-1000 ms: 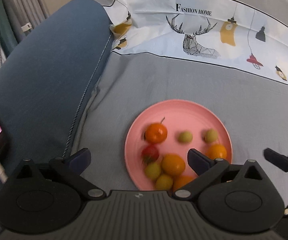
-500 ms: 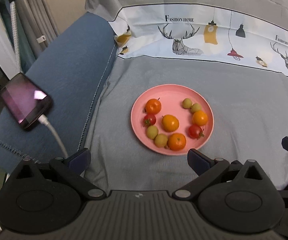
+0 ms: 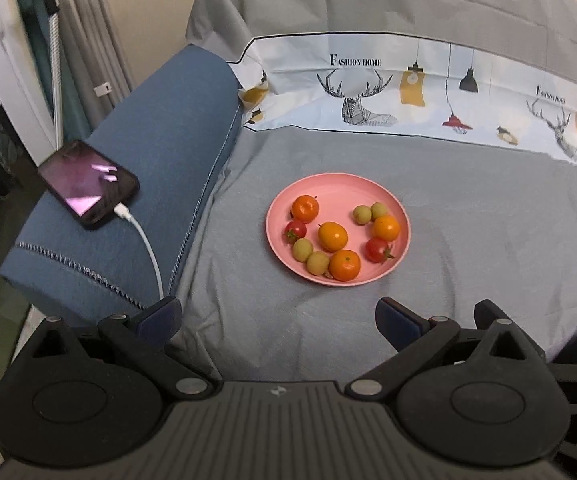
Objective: Organize fruits
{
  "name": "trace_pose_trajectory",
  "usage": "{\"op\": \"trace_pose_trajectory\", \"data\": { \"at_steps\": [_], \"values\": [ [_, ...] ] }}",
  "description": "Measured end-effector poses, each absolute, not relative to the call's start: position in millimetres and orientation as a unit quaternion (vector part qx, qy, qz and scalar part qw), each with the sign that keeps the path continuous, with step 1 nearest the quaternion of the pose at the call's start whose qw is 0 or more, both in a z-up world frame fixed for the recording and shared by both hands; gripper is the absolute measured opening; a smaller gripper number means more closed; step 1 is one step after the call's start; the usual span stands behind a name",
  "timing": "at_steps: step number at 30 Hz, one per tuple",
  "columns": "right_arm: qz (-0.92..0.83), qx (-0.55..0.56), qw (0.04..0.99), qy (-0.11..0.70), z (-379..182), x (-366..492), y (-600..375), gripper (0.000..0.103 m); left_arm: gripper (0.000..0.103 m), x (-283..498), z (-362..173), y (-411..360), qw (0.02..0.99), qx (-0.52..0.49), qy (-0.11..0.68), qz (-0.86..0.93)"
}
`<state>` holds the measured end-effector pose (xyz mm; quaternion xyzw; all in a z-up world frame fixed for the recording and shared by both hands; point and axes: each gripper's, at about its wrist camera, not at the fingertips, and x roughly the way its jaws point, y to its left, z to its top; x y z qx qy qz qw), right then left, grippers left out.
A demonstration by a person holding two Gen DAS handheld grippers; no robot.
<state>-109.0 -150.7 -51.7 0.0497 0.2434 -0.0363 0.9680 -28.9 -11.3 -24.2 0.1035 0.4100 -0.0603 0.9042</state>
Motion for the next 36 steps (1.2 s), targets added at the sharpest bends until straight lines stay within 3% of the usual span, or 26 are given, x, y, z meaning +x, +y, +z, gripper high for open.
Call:
{"op": "trace_pose_trajectory", "data": {
  "at_steps": [36],
  "values": [
    [-0.036,0.045,0.975,0.217,-39.8,-140.7,-145.4,0.102,0.103,-63.5,-12.7,-2.0,0.923,0.115,0.368,-0.020]
  ]
}}
